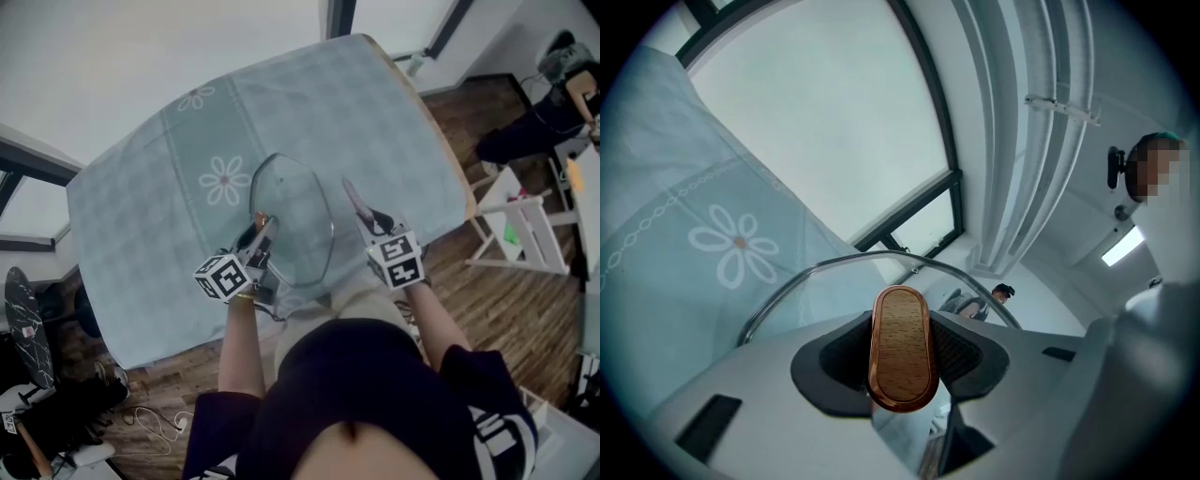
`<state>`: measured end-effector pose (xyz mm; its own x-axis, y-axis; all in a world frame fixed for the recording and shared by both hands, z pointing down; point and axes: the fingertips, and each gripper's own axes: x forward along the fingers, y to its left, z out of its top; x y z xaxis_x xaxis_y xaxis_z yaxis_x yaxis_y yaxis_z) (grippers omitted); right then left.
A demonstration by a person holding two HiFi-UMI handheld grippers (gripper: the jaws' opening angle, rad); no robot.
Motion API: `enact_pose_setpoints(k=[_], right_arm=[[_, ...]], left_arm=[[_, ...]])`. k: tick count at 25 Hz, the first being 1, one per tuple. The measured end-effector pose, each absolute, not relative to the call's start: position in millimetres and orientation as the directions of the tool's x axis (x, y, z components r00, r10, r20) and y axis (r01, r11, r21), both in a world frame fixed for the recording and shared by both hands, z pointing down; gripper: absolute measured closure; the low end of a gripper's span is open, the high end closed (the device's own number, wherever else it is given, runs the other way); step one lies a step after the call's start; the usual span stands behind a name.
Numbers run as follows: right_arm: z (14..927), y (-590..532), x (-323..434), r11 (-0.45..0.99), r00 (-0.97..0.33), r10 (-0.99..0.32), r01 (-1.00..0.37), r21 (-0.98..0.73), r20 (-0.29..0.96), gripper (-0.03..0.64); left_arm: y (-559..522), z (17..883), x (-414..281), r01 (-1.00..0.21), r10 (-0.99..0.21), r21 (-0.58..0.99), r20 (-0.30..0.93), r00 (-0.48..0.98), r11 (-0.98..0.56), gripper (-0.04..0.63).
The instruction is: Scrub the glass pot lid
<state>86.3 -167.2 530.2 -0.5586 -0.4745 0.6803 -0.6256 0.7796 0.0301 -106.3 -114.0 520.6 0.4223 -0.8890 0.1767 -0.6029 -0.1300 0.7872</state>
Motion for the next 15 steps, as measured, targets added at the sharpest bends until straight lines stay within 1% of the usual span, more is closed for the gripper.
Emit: enact_pose_setpoints(k=[15], right_arm=[[517, -141, 70, 0.768, -0.561, -0.497, -0.640, 0.035, 0.662, 0.537]], left_arm=[[-96, 510, -122, -0.484, -0.870, 0.847, 0.054, 0.491, -0.220, 0.431]])
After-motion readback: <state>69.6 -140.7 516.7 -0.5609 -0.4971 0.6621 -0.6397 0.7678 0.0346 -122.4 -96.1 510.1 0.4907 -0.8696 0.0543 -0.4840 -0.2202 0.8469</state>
